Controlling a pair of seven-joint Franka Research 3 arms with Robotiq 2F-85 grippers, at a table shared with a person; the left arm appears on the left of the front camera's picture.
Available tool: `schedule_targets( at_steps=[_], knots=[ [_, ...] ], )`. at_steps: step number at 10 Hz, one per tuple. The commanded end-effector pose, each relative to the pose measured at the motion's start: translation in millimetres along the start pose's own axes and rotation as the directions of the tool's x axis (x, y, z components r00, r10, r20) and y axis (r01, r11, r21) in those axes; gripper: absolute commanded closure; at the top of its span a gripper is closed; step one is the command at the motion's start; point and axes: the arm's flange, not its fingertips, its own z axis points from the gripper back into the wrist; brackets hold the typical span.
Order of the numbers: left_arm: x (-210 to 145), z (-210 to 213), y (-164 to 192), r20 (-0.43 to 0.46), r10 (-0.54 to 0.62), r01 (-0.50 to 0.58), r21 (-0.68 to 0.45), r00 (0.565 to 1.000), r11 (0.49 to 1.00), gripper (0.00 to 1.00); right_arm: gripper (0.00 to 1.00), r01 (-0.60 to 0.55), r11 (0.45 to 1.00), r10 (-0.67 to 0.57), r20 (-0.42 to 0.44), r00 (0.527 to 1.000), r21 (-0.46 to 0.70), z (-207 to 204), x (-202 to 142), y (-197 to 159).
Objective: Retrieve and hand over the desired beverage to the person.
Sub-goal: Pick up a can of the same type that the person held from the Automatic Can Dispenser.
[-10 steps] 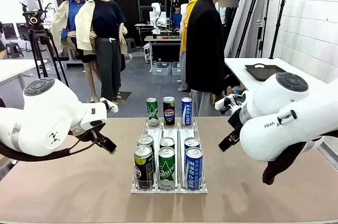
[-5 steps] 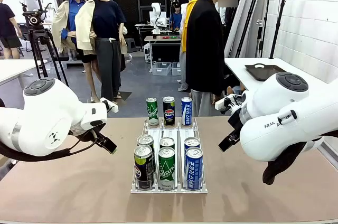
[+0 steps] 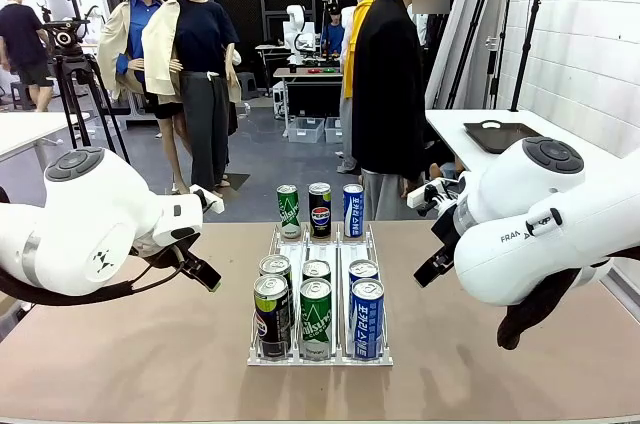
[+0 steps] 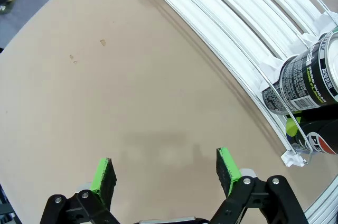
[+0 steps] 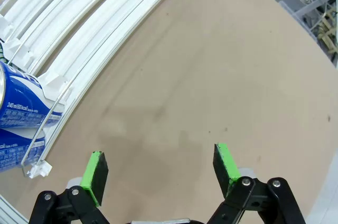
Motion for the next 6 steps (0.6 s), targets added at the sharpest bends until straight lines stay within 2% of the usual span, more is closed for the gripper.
schedule_targets(
  at_steps=[1,6],
  knots=[
    [-0.4,0.1,0.8,0.000,0.002,-0.002,0.000,1.000,1.000,0.00,0.00,0.000,1.000,0.000,0.000,1.000,0.000,0.0,0.0,0.2],
    [-0.4,0.1,0.8,0.000,0.002,-0.002,0.000,1.000,1.000,0.00,0.00,0.000,1.000,0.000,0.000,1.000,0.000,0.0,0.0,0.2]
  ],
)
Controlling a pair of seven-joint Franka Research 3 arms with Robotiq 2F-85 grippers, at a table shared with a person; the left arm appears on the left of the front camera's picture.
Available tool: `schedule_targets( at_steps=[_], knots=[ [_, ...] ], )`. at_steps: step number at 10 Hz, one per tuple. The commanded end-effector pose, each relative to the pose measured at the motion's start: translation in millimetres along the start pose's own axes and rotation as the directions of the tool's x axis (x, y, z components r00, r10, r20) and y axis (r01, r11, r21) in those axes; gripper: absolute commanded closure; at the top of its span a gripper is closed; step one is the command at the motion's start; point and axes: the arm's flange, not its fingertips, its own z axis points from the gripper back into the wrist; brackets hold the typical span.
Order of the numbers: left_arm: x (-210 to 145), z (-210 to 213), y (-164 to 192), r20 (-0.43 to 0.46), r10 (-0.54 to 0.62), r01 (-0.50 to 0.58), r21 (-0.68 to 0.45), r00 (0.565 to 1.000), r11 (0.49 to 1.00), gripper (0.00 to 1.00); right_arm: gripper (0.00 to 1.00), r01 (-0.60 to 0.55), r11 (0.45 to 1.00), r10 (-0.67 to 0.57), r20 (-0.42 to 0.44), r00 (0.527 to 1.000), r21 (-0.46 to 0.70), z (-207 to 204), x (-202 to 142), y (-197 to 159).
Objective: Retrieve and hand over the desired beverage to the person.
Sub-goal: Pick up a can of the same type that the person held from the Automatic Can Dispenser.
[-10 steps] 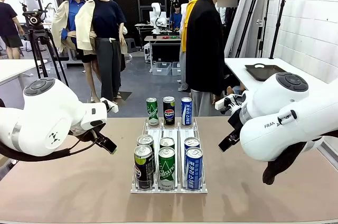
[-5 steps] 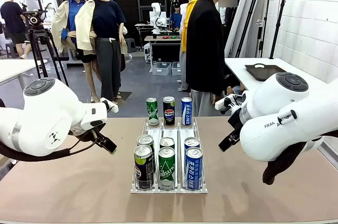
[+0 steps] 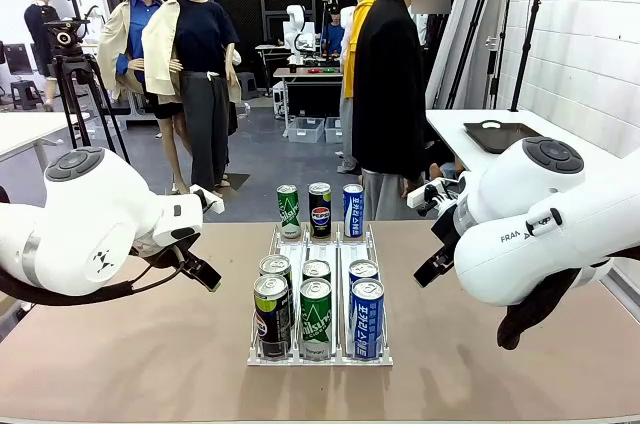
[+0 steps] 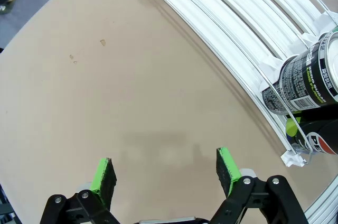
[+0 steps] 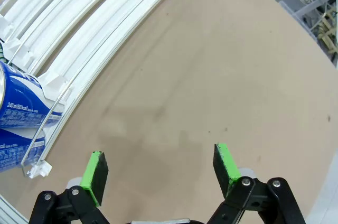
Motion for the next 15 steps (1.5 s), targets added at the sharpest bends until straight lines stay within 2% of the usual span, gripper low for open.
schedule_targets(
  at_steps=[1,6,9,10,11,12,13,14,15],
  knots=[
    [-0.4,0.1,1.0,0.000,0.002,-0.002,0.000,1.000,1.000,0.00,0.00,0.000,1.000,0.000,0.000,1.000,0.000,0.0,0.0,0.2],
    [11.1,14.0,15.6,-0.033,-0.014,0.012,-0.036,0.999,0.999,0.00,0.00,0.025,1.000,-0.025,-0.016,1.000,0.010,16.5,14.3,-18.0],
    [42.5,41.7,50.6,-0.081,-0.009,0.004,-0.054,0.997,0.999,0.00,0.00,0.074,0.997,-0.073,-0.049,0.996,0.011,46.5,37.1,-41.8],
    [58.4,56.4,70.0,-0.062,0.017,-0.024,-0.113,0.998,0.993,0.00,0.00,0.119,0.993,-0.117,-0.062,0.991,0.021,56.9,43.2,-57.1],
    [71.1,67.2,86.9,-0.067,0.045,-0.055,-0.153,0.997,0.987,0.00,0.00,0.155,0.987,-0.150,-0.095,0.984,0.047,63.5,47.5,-73.4],
    [81.6,75.1,107.1,-0.097,0.057,-0.081,-0.270,0.994,0.960,0.00,0.00,0.207,0.974,-0.196,-0.122,0.973,0.088,72.7,51.0,-85.8],
    [89.8,83.9,126.6,-0.143,0.120,-0.162,-0.326,0.982,0.931,0.00,0.00,0.249,0.958,-0.241,-0.070,0.968,0.145,85.3,52.7,-100.2],
    [93.2,86.2,146.3,-0.152,0.169,-0.209,-0.313,0.974,0.926,0.00,0.00,0.292,0.928,-0.291,-0.037,0.956,0.230,96.7,50.9,-115.7],
    [91.5,89.1,165.6,-0.167,0.180,-0.231,-0.375,0.969,0.898,0.00,0.00,0.351,0.879,-0.367,-0.013,0.930,0.322,108.1,42.6,-137.7]
  ],
)
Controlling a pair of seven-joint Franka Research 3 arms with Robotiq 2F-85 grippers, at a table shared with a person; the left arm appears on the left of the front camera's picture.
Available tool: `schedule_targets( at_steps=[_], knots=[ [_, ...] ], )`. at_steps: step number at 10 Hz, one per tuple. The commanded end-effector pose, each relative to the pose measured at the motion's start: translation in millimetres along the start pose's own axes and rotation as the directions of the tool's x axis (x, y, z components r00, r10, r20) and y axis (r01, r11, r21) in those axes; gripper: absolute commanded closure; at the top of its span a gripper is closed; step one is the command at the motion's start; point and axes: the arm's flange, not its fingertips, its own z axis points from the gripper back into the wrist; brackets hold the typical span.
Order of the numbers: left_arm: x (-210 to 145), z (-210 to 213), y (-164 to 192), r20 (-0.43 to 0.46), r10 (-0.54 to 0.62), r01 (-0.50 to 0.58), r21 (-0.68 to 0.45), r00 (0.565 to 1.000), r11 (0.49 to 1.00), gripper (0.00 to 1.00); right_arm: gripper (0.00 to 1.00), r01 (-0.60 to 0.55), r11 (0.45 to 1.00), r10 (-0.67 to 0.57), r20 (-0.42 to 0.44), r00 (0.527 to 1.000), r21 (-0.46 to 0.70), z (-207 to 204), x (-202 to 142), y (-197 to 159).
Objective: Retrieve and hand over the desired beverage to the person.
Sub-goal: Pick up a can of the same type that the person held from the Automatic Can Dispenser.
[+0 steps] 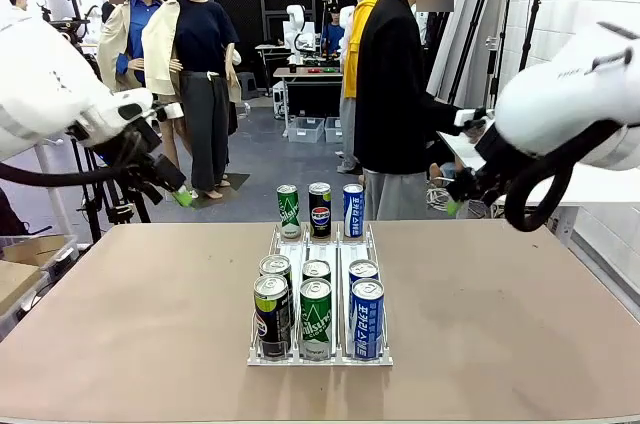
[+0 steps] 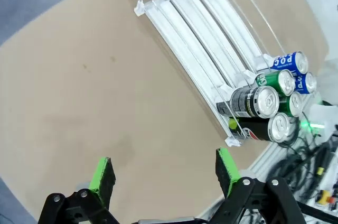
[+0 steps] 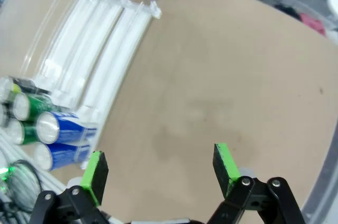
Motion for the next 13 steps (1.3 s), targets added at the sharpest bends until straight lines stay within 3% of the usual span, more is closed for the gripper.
schedule_targets(
  at_steps=[1,3,6,8,13],
  knots=[
    [9.2,5.4,39.0,-0.042,0.043,-0.048,-0.131,0.998,0.990,0.00,0.00,0.082,0.980,-0.096,0.073,0.993,0.183,22.6,-7.3,-38.9],
    [-2.5,12.5,77.6,-0.053,0.108,-0.118,-0.257,0.993,0.959,0.00,0.00,0.134,0.951,-0.170,0.108,0.980,0.279,41.7,-22.0,-68.7],
    [-41.1,37.5,138.3,0.109,0.273,-0.191,-0.477,0.956,0.858,0.00,0.00,0.193,0.857,-0.299,0.155,0.941,0.477,71.7,-59.1,-125.8],
    [-63.3,57.8,162.1,0.180,0.332,-0.195,-0.527,0.926,0.827,0.00,0.00,0.213,0.812,-0.364,0.186,0.913,0.544,81.2,-81.9,-154.6],
    [-110.3,71.4,228.2,0.190,0.499,-0.299,-0.605,0.846,0.738,0.00,0.00,0.267,0.709,-0.504,0.206,0.838,0.652,94.3,-148.6,-215.7]
  ],
)
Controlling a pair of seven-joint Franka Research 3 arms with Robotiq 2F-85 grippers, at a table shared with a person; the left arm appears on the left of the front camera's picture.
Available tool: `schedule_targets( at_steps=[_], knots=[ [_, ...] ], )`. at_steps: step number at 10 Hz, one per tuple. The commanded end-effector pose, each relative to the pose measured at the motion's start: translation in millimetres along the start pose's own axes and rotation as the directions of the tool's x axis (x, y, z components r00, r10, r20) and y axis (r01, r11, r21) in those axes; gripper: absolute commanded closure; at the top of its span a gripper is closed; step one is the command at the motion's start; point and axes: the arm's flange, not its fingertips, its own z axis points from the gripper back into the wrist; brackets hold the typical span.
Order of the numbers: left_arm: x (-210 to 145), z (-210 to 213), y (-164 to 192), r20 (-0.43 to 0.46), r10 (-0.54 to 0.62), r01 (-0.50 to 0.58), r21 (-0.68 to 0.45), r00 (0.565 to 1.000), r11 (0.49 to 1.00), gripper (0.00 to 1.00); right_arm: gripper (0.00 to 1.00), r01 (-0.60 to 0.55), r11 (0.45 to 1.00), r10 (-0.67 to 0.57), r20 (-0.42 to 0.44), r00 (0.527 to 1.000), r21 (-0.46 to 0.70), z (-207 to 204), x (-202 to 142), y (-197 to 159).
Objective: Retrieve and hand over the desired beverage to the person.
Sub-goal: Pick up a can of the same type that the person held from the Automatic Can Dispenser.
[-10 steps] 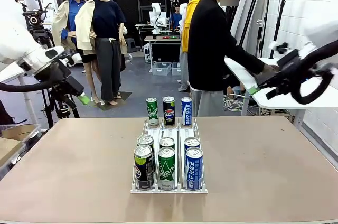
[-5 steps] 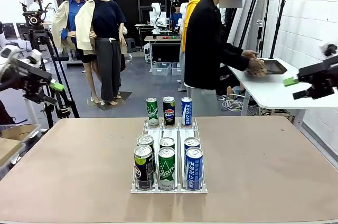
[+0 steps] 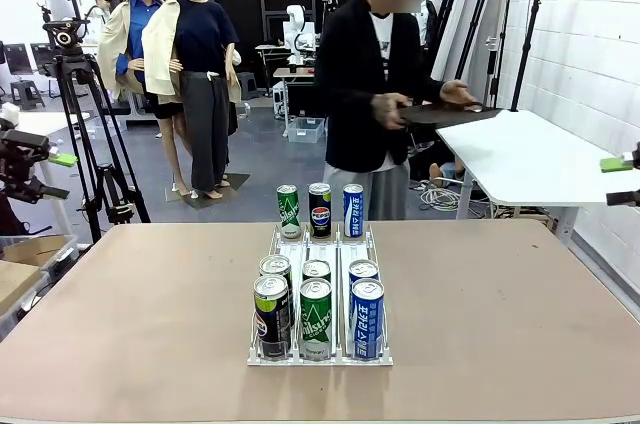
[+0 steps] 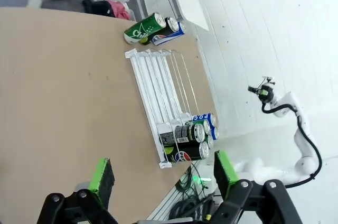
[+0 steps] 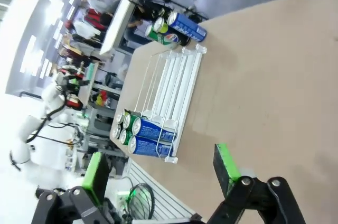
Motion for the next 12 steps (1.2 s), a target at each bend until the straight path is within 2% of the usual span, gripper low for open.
schedule_targets(
  at_steps=[1,3,5,7,8,9,10,12],
  knots=[
    [6.4,12.1,15.2,0.022,0.008,-0.007,-0.059,1.000,0.998,0.00,0.00,0.006,0.998,-0.008,0.043,0.999,0.059,11.2,-1.3,-15.2],
    [1.7,26.4,35.9,0.051,0.020,-0.014,-0.115,0.999,0.993,0.00,0.00,0.010,0.989,-0.020,0.070,0.997,0.146,23.0,-7.0,-33.4],
    [0.9,28.8,45.6,0.039,0.031,-0.025,-0.132,0.999,0.991,0.00,0.00,0.026,0.981,-0.041,0.073,0.997,0.190,25.2,-7.5,-48.7],
    [2.7,27.8,46.4,0.023,0.012,-0.009,-0.156,1.000,0.988,0.00,0.00,0.003,0.966,-0.015,0.044,0.999,0.258,24.9,-4.1,-51.5],
    [0.2,28.1,43.0,0.001,-0.008,0.008,-0.154,1.000,0.988,0.00,0.00,0.004,0.964,-0.013,0.034,0.999,0.266,26.5,-4.3,-49.5],
    [0.5,26.4,42.3,-0.007,-0.036,0.034,-0.157,0.999,0.987,0.00,0.00,0.038,0.977,-0.048,0.045,0.998,0.208,21.4,-14.4,-47.8],
    [-2.6,22.8,43.6,0.012,0.045,-0.043,-0.134,0.999,0.990,0.00,0.00,0.038,0.977,-0.048,0.045,0.998,0.208,21.4,-14.4,-47.8],
    [-2.6,22.8,43.6,0.012,0.045,-0.043,-0.134,0.999,0.990,0.00,0.00,0.038,0.977,-0.048,0.045,0.998,0.208,21.4,-14.4,-47.8]
  ],
)
